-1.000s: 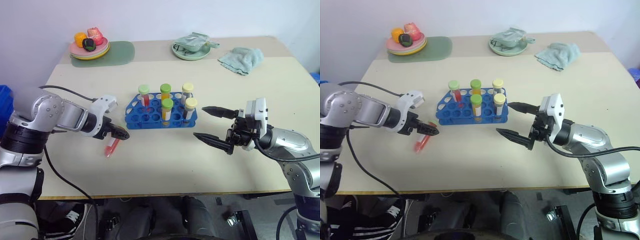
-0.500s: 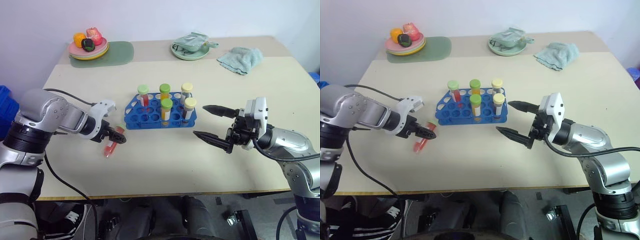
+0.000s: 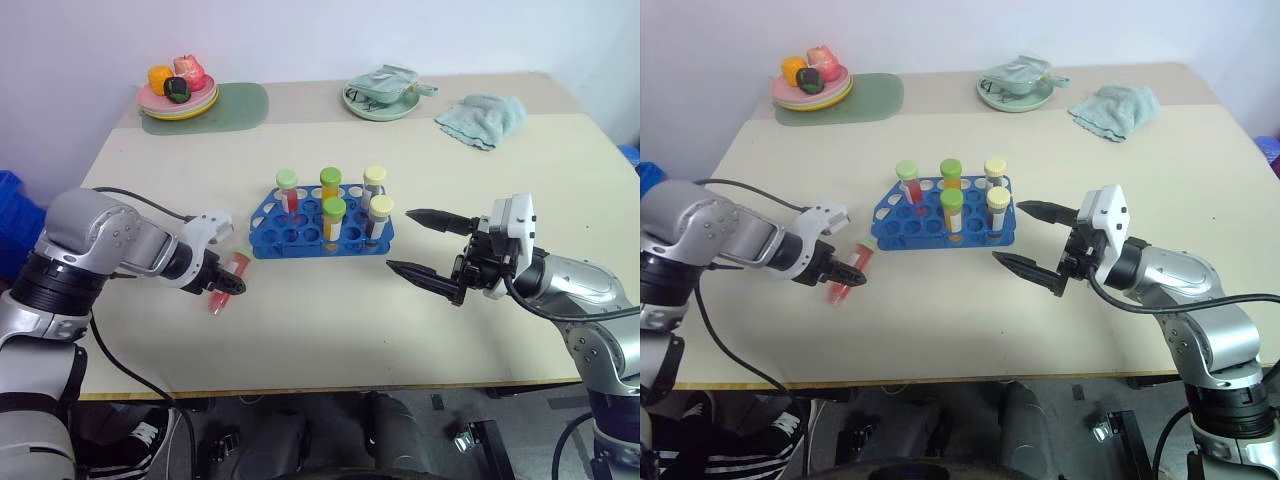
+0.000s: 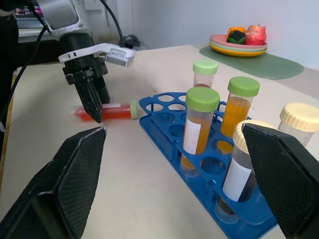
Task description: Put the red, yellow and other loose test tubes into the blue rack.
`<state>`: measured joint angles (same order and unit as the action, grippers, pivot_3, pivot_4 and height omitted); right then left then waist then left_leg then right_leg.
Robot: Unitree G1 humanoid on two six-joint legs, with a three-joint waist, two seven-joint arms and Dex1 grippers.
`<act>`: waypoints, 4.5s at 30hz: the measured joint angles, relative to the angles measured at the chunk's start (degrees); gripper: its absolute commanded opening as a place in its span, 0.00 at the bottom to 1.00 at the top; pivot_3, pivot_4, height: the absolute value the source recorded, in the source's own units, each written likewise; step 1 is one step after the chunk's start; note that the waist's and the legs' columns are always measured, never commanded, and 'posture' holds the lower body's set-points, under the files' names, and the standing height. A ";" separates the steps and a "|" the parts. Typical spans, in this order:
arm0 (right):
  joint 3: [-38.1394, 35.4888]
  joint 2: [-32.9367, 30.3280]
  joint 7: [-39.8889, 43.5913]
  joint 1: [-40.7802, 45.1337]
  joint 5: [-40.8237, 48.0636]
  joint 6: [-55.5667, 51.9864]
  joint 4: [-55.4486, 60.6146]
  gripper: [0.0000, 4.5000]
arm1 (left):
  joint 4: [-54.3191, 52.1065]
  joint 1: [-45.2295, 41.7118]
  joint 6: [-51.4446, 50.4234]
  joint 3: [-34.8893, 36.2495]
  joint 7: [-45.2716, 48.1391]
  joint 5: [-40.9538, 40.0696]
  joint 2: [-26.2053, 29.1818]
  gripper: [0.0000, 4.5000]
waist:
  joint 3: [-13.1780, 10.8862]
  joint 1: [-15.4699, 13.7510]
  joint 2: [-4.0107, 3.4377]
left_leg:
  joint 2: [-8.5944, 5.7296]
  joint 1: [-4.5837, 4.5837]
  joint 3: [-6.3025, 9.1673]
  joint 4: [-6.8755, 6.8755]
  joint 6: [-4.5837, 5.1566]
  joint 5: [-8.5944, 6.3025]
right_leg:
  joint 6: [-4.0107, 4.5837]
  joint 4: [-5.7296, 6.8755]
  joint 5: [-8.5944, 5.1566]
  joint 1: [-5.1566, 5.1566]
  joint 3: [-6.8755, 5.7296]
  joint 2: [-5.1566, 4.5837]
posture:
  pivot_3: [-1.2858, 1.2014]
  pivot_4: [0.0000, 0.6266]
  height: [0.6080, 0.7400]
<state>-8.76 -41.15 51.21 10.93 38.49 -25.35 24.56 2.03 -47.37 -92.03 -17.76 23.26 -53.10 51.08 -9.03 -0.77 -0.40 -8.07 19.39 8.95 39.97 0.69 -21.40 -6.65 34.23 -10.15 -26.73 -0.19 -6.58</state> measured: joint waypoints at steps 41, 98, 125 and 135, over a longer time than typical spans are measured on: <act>0.32 0.12 3.06 1.72 -1.21 0.72 -3.51 1.00 | -29.60 30.14 16.99 33.77 -20.82 4.22 -10.58 0.18 | 0.01 -0.18 0.00 | 0.00 -0.03 -0.04 0.02 0.00 0.00 | 0.01 -0.01 0.00 0.06 0.00 -0.07 | 0.52 0.24 1.00; -1.25 0.07 -0.61 0.79 -1.29 0.48 -1.77 1.00 | 17.87 28.53 120.08 16.44 10.02 41.10 -44.63 0.18 | 0.06 -1.61 0.02 | 0.02 -0.05 -0.29 0.09 0.08 -0.02 | -0.01 -0.13 0.05 0.14 0.00 -0.12 | 0.52 0.24 1.00; -0.79 0.13 -1.12 2.71 -2.20 0.67 -1.91 1.00 | 6.65 35.10 115.71 18.17 11.58 38.04 -39.53 0.99 | 0.06 -1.47 0.01 | 0.05 -0.04 -0.28 0.06 0.08 -0.03 | -0.02 -0.12 0.05 0.10 0.01 -0.09 | 0.52 0.24 1.00; -1.27 -0.16 1.66 1.23 -2.01 0.80 -2.90 1.00 | -9.98 46.45 97.25 29.27 19.93 21.79 -19.26 0.99 | 0.06 -1.54 0.00 | 0.06 -0.04 -0.27 0.03 0.10 -0.04 | -0.01 -0.10 0.04 0.09 0.01 -0.05 | 0.52 0.24 1.00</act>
<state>-10.03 -41.31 52.88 12.16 36.48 -24.55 21.66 -7.95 -0.92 5.22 11.51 43.19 -31.31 31.82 -8.97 -2.31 -0.41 -8.01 19.35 8.68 40.00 0.79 -21.43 -6.66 34.13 -10.11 -26.64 -0.18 -6.63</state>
